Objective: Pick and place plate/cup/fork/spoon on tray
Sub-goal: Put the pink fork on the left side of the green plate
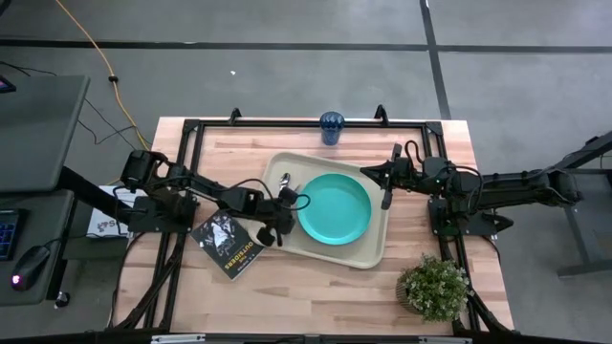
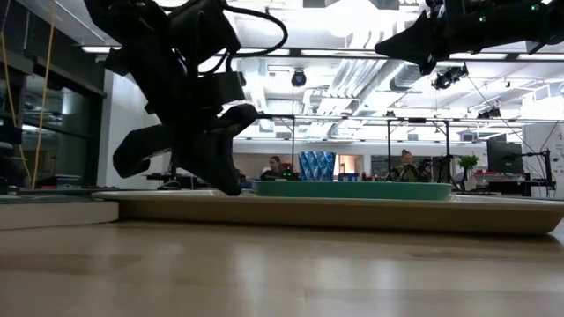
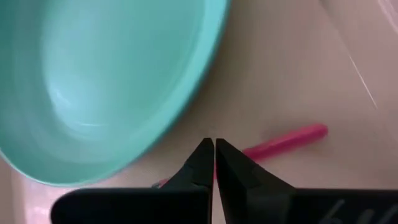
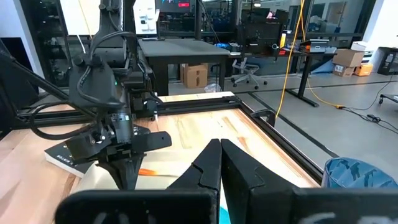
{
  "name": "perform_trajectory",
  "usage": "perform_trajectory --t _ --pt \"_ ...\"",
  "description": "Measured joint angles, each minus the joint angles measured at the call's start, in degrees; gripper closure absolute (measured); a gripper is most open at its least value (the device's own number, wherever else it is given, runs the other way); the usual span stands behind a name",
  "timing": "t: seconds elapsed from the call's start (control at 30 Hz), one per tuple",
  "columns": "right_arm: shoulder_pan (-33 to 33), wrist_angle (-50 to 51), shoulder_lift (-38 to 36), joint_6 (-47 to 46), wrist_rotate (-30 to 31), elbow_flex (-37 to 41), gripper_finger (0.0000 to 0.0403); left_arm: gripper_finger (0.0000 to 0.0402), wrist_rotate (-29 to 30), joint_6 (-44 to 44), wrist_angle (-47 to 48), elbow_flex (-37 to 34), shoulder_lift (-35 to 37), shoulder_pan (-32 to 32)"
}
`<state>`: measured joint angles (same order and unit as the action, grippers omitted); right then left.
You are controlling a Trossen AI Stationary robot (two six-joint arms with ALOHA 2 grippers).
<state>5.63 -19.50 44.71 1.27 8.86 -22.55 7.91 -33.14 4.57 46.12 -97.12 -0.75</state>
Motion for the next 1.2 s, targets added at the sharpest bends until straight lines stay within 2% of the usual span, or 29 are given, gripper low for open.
perform_trajectory --t 0.17,0.37,0.57,0.67,0.77,0.93,1.2 --pt "0.0 0.0 0.0 -0.4 0.0 0.0 0.0403 0.0401 1.2 -0.1 3.4 0.0 -0.1 -0.4" --pt "0.0 0.0 0.0 -0.4 0.0 0.0 0.0403 0.0401 3.6 -2.2 2.4 0.0 -0.1 -0.4" --pt "0.0 0.0 0.0 -0.4 0.0 0.0 0.0403 0.0401 12.5 -4.6 0.6 0.0 -0.1 -1.6" --pt "0.0 0.0 0.0 -0.4 0.0 0.0 0.0403 0.0401 14.0 -4.6 -1.0 0.0 -0.1 -4.5" --pt "0.0 0.0 0.0 -0.4 0.0 0.0 0.0403 0.0402 12.8 -4.8 -1.5 0.0 -0.1 -7.7" --pt "0.0 0.0 0.0 -0.3 0.0 0.0 0.0403 0.0402 6.3 -6.1 -1.3 0.1 0.0 -10.4" --pt "0.0 0.0 0.0 -0.3 0.0 0.0 0.0403 0.0402 4.7 -6.6 -1.9 0.1 -0.1 -10.4"
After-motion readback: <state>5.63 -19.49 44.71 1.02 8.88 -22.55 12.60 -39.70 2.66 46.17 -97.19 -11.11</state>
